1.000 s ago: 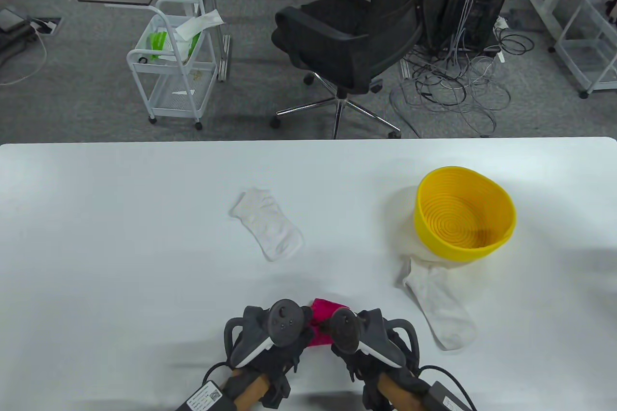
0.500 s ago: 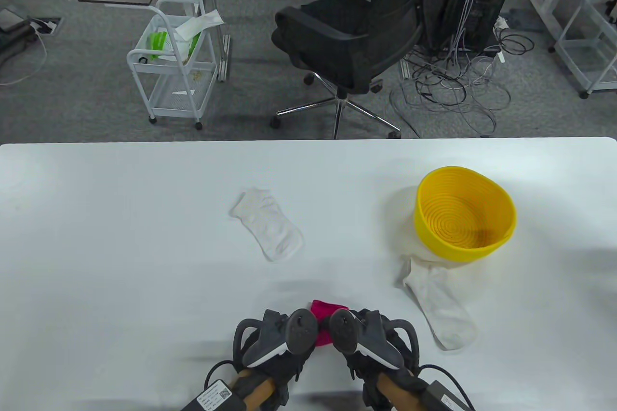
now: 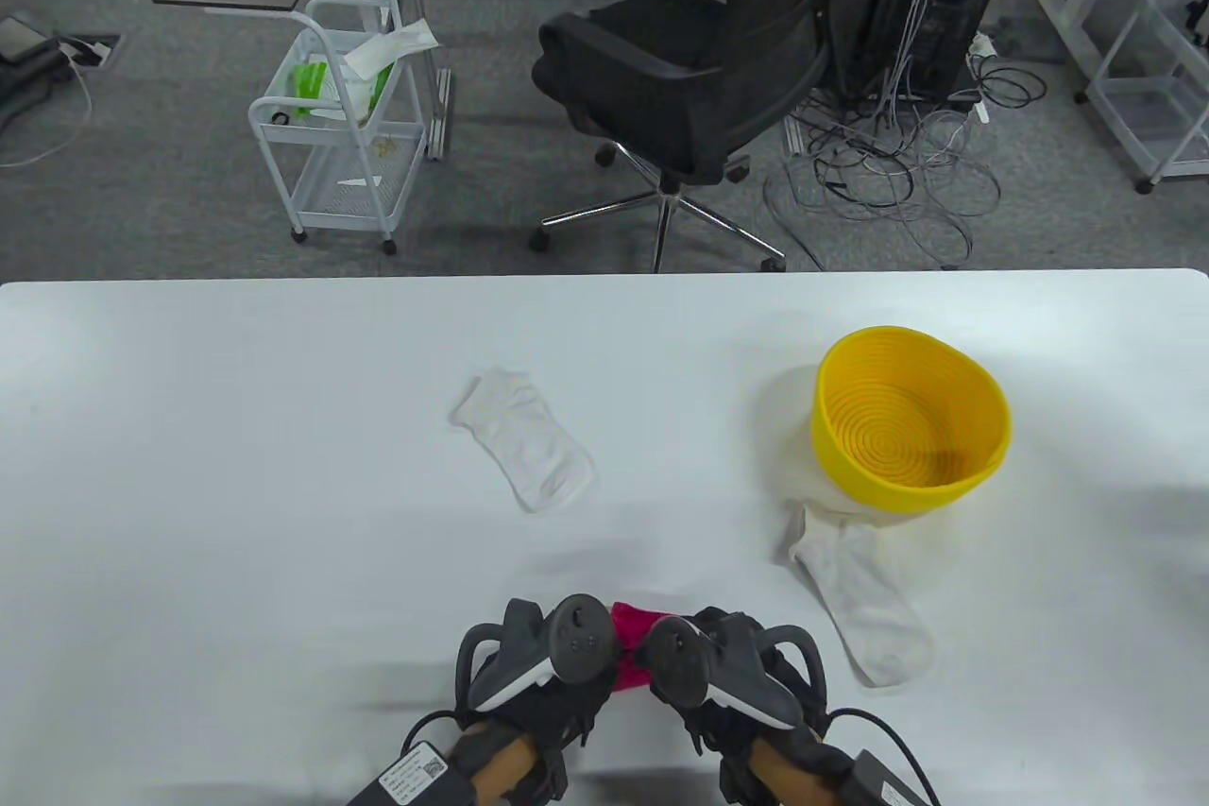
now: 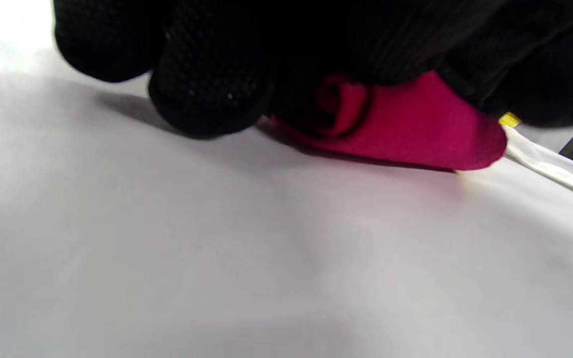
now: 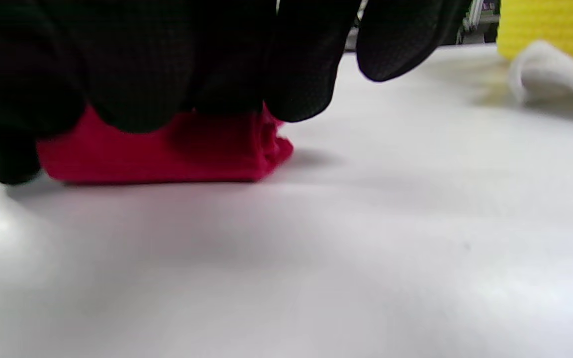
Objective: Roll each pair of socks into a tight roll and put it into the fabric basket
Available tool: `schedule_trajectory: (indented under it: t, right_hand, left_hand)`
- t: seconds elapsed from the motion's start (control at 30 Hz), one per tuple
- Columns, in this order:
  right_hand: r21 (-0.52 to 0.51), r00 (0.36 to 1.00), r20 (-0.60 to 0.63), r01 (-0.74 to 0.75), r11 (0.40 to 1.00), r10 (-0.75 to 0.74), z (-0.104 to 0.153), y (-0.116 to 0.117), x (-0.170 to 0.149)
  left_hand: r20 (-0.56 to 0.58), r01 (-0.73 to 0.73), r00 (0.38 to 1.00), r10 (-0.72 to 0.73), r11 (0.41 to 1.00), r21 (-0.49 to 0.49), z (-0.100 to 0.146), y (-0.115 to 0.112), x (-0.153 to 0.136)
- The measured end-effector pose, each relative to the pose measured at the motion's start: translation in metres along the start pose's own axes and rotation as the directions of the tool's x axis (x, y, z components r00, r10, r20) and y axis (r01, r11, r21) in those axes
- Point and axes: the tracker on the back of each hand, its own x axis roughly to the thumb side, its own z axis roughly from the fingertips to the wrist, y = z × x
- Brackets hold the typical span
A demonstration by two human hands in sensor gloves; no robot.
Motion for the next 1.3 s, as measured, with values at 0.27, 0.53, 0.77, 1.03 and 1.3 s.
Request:
schedule_trajectory:
  t: [0.27, 0.53, 0.77, 1.03, 1.3]
  right_hand:
    - [0.006, 0.998, -0.056, -0.026, 1.0, 0.026, -0.006, 0.007, -0.004]
    - [0.0, 0.994, -0.097, 0.045, 0.999, -0.044, -0.01, 0.008, -0.008]
    - [-0.012, 0.991, -0.101, 0.081, 0.997, -0.082, -0.01, 0.007, -0.012]
    - [-0.114, 0.989, 0.053, 0.143, 0.983, -0.138, 0.009, -0.024, -0.009]
    - [-0.017, 0.997, 0.068, 0.024, 1.0, -0.023, 0.009, -0.008, 0.003]
  left_hand:
    - [-0.011, -0.063, 0.998, 0.065, 0.985, 0.16, 0.011, 0.021, -0.002]
    - [-0.013, 0.044, 0.999, -0.044, 0.998, 0.042, 0.007, 0.008, 0.004]
    - [-0.016, 0.095, 0.995, -0.094, 0.994, 0.054, 0.003, -0.001, 0.006]
    - [0.004, 0.072, 0.997, -0.073, 0.997, 0.042, 0.002, -0.001, 0.006]
    - [0.009, 0.05, 0.999, -0.051, 0.998, 0.033, 0.002, -0.002, 0.005]
